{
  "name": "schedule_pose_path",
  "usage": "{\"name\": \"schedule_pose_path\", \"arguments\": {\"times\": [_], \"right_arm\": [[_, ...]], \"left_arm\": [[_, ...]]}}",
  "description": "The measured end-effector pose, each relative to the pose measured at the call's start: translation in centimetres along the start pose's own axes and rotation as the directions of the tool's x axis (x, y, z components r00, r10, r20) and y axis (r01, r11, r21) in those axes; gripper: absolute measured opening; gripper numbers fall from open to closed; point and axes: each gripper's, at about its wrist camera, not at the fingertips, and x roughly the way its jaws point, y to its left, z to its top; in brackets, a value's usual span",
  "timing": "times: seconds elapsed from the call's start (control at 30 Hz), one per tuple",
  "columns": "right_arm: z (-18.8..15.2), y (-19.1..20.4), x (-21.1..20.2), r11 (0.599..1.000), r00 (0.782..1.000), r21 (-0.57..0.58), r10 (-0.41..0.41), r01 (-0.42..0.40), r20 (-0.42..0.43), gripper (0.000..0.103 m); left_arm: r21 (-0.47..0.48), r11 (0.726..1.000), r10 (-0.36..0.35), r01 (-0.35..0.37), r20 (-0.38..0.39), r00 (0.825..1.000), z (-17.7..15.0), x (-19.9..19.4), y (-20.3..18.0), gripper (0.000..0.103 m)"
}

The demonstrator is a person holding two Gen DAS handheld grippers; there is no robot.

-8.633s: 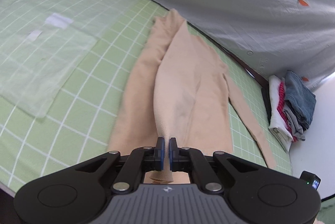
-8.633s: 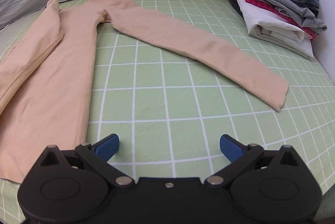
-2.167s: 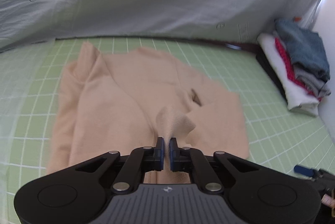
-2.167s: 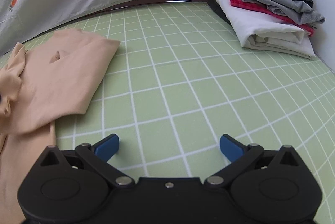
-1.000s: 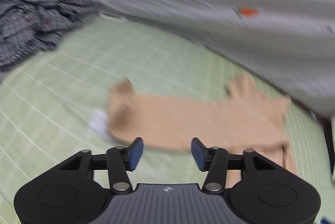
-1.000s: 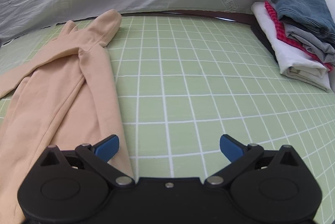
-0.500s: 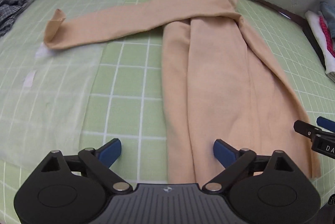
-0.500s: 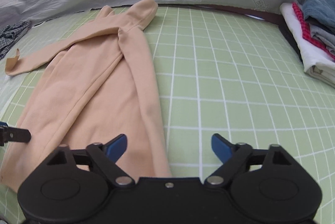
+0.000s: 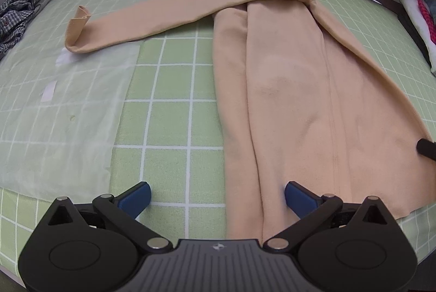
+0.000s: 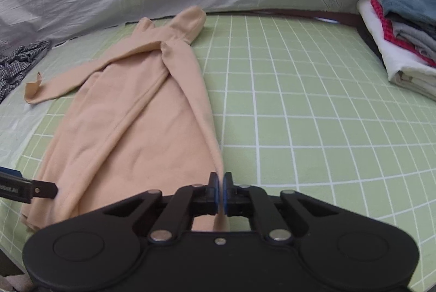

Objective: Fold clothes

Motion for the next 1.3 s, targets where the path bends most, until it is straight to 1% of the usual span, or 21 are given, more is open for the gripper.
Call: {"name": "schedule_pose_path", "arguments": {"times": [0.1,0.27,0.33,0.43,0.57,0.63,0.73,0.87,0.9,0.93,1.0,1.03,1.07,1.1,1.17,1.2,1.3], "right_arm": [[-0.1,0.6,-0.9,0.998,0.999,0.042,0.042,-0.043,0.008,0.003],[0.0,2.7,-1.8,0.998,0.998,0.029,0.062,-0.063,0.032,0.003],[0.1,3.5,-2.0,0.997,0.996,0.027,0.076,-0.077,0.042,0.003],[0.5,5.3,-2.3,0.993,0.992,0.024,0.115,-0.116,0.050,0.003],[0.6,7.8,-2.3,0.985,0.984,0.002,0.171,-0.171,0.052,0.003],[0.6,8.7,-1.7,0.981,0.980,0.013,0.193,-0.194,0.035,0.003],[0.3,9.5,-0.1,0.972,0.975,0.079,0.221,-0.220,0.000,0.003],[-0.9,10.2,2.3,0.965,0.973,0.166,0.218,-0.204,-0.072,0.005],[-1.2,10.2,2.4,0.963,0.974,0.179,0.217,-0.202,-0.066,0.006],[-1.3,10.2,2.3,0.961,0.974,0.188,0.216,-0.201,-0.063,0.007],[-1.2,10.3,2.1,0.958,0.973,0.200,0.222,-0.206,-0.060,0.018],[-1.2,10.4,2.0,0.956,0.972,0.203,0.226,-0.210,-0.058,0.026],[-1.2,10.5,1.8,0.957,0.972,0.200,0.227,-0.211,-0.057,0.029],[-1.1,10.6,1.6,0.957,0.972,0.196,0.227,-0.212,-0.054,0.029],[-0.8,10.6,0.8,0.958,0.974,0.186,0.225,-0.217,-0.028,0.029],[-0.6,10.5,0.3,0.958,0.975,0.186,0.221,-0.217,0.002,0.029],[0.3,9.5,-1.7,0.958,0.978,0.214,0.172,-0.194,0.118,0.028]], "left_arm": [[0.019,1.000,-0.015,0.015,-0.005,1.000,0.1,0.0,0.2,0.103],[0.063,0.996,-0.058,0.059,-0.017,0.998,-0.2,-0.2,0.7,0.103],[0.061,0.994,-0.090,0.092,-0.025,0.996,-0.3,-0.5,1.2,0.103],[0.046,0.991,-0.128,0.128,-0.018,0.992,-0.7,-1.4,2.4,0.103],[0.061,0.992,-0.114,0.113,0.023,0.993,-1.0,-2.6,4.1,0.103],[0.052,0.993,-0.103,0.101,0.031,0.994,-1.1,-2.9,5.3,0.103],[0.038,0.996,-0.086,0.085,0.026,0.996,-1.5,-3.1,7.0,0.103],[0.008,0.998,-0.063,0.063,0.008,0.998,-2.3,-3.1,9.2,0.103],[-0.003,0.998,-0.060,0.060,0.006,0.998,-2.3,-3.0,9.6,0.103],[-0.014,0.998,-0.057,0.058,0.005,0.998,-2.3,-3.0,10.0,0.103],[-0.028,0.998,-0.056,0.056,0.004,0.998,-2.3,-2.9,10.5,0.103],[-0.029,0.998,-0.059,0.059,0.004,0.998,-2.3,-2.8,10.6,0.103],[-0.031,0.998,-0.061,0.061,0.003,0.998,-2.2,-2.8,10.7,0.103],[-0.027,0.997,-0.066,0.066,0.003,0.998,-2.2,-2.7,10.6,0.103],[-0.015,0.997,-0.075,0.075,0.001,0.997,-2.2,-2.6,10.2,0.103],[-0.009,0.997,-0.079,0.079,0.001,0.997,-2.2,-2.5,10.0,0.103],[-0.006,0.997,-0.081,0.081,-0.001,0.997,-2.3,-2.4,9.7,0.103]]}}
